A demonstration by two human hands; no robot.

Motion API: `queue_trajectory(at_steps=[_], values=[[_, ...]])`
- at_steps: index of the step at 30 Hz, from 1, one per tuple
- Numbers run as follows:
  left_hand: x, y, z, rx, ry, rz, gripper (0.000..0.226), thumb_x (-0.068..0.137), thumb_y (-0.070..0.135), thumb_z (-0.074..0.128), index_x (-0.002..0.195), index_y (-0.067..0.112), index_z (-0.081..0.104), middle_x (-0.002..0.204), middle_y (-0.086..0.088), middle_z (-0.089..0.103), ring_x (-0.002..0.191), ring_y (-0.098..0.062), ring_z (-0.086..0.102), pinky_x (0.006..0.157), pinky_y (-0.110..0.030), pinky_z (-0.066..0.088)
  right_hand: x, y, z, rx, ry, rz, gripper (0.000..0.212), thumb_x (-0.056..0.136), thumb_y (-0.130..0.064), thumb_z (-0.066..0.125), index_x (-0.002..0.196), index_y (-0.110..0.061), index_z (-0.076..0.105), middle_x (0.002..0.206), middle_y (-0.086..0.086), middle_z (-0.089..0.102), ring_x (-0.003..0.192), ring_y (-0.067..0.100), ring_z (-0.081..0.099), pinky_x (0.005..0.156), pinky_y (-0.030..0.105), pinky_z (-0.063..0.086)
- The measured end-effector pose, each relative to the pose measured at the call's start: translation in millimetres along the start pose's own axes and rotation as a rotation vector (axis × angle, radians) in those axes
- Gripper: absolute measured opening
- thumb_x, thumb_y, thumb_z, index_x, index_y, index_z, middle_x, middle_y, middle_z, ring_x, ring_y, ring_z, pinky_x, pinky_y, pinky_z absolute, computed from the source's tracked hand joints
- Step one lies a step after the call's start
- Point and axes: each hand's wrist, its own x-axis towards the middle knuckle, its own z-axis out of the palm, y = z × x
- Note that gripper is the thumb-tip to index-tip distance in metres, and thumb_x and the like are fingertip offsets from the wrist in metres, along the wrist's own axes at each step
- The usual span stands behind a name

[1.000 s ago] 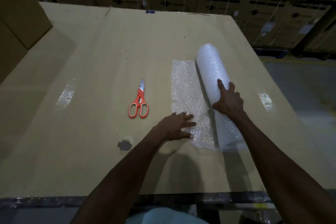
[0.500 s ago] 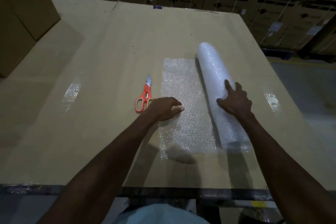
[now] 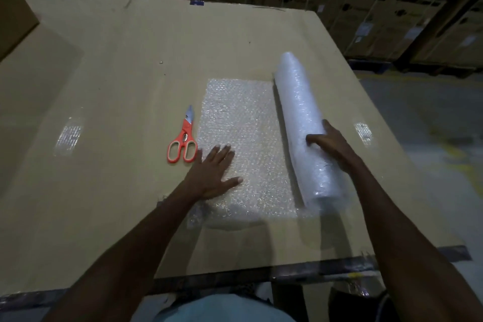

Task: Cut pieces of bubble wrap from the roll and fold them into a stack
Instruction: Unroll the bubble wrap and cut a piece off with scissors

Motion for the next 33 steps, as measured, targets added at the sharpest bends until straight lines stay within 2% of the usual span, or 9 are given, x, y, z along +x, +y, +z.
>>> queue_trajectory(at_steps=[4,7,9,13,16,19,26,30,33], values=[[28.6,9.9,-13.1,-0.003,0.157,0.095,0.087,0.091,0.073,0.017,0.143,0.008,0.043,0.152,-0.013,0.039,0.145,-0.029,0.030,0.118,-0.058,0.015,-10.0,-3.7,13.6,-0.359,0.161,-0.073,0.073,0.094,-0.048,0.053,0.160,-0.026,0.028,0.164,0.007,0.029,0.138,0.037,0.045,0.110,0.047,0.036],[49.9,16.0,-11.4,-0.081,0.087,0.068,0.098,0.089,0.079,0.011,0.156,0.009,0.025,0.166,-0.013,0.015,0.154,-0.026,0.008,0.122,-0.054,0.006,-14.0,-9.0,32.1,-0.564,0.048,-0.103,0.106,0.086,-0.067,0.064,0.163,-0.026,0.004,0.170,0.011,0.007,0.144,0.040,0.034,0.110,0.053,0.035],[51.2,12.9,-3.0,-0.101,0.054,0.022,0.097,0.090,0.078,0.010,0.160,0.012,0.010,0.168,-0.009,-0.002,0.154,-0.024,-0.006,0.123,-0.052,-0.003,-15.4,-7.3,43.4,-0.616,0.014,-0.101,0.125,0.079,-0.059,0.078,0.162,-0.026,-0.009,0.169,0.016,-0.001,0.141,0.044,0.035,0.107,0.054,0.038],[37.3,6.6,6.4,-0.084,0.095,-0.008,0.087,0.097,0.072,0.018,0.160,0.015,0.004,0.167,-0.005,-0.008,0.154,-0.023,-0.010,0.123,-0.051,-0.006,-8.1,-13.6,39.2,-0.504,-0.010,-0.108,0.126,0.075,-0.042,0.085,0.163,-0.024,-0.004,0.166,0.017,0.014,0.133,0.043,0.047,0.103,0.047,0.043],[25.6,-4.9,7.8,-0.067,0.114,-0.016,0.085,0.097,0.072,0.018,0.160,0.016,0.006,0.168,-0.005,-0.005,0.154,-0.023,-0.008,0.123,-0.051,-0.003,-5.2,-17.3,20.4,-0.202,-0.061,-0.072,0.131,0.057,-0.047,0.083,0.163,-0.023,0.011,0.155,0.015,0.040,0.134,0.037,0.049,0.108,0.045,0.043],[7.5,-19.0,8.6,-0.050,0.113,-0.026,0.086,0.096,0.073,0.017,0.161,0.017,0.007,0.168,-0.002,-0.004,0.154,-0.025,-0.008,0.123,-0.053,-0.002,-9.0,-7.3,8.4,-0.174,-0.045,-0.029,0.130,0.045,-0.048,0.074,0.160,-0.025,0.018,0.145,0.015,0.051,0.123,0.035,0.056,0.102,0.046,0.048],[-8.5,-17.4,9.9,-0.064,0.093,-0.106,0.089,0.095,0.076,0.017,0.161,0.018,0.003,0.167,-0.001,-0.008,0.153,-0.030,-0.012,0.119,-0.057,-0.010,-26.6,-10.9,27.0,-0.486,-0.020,-0.004,0.118,0.081,-0.044,0.078,0.162,-0.025,-0.004,0.159,0.016,0.030,0.131,0.041,0.050,0.100,0.046,0.044],[-14.1,-24.6,-5.3,-0.192,0.163,-0.128,0.087,0.097,0.071,0.023,0.160,0.015,0.007,0.167,-0.004,-0.005,0.154,-0.023,-0.011,0.123,-0.054,-0.005,-37.1,-33.5,45.6,-0.654,-0.017,-0.087,0.131,0.079,-0.055,0.080,0.161,-0.021,-0.017,0.170,0.014,-0.006,0.153,0.042,0.012,0.114,0.069,0.026],[-24.0,-49.7,-14.4,-0.183,0.344,-0.213,0.073,0.103,0.054,0.030,0.158,0.007,0.018,0.166,-0.012,0.012,0.154,-0.027,0.006,0.123,-0.051,0.004,-44.1,-56.9,65.6,-0.742,0.068,-0.206,0.125,0.082,-0.062,0.074,0.162,-0.017,-0.011,0.170,0.013,-0.009,0.156,0.040,-0.004,0.115,0.073,0.011]])
